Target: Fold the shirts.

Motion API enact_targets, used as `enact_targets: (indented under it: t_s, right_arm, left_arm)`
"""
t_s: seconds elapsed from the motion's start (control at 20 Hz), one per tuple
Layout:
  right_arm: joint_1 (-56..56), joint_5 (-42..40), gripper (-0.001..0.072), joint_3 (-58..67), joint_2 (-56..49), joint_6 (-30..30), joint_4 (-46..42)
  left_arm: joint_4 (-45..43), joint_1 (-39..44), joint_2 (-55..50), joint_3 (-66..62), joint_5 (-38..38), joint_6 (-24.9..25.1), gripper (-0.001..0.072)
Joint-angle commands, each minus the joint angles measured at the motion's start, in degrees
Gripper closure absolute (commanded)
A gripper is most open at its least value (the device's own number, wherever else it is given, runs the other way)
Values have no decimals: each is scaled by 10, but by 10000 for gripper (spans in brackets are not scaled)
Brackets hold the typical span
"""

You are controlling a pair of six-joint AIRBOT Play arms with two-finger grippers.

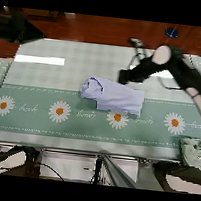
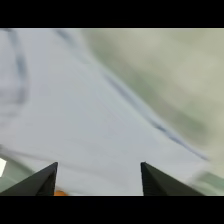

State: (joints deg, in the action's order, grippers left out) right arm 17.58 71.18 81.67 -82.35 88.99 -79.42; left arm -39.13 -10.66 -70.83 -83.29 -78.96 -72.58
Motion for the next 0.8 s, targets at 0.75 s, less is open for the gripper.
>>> enact_targets:
  t_s: [0.75]
  right_arm:
    - [-311, -100, 127, -379, 8, -245, 435]
  left_arm:
    - [-229, 1, -31, 62, -27, -32, 247]
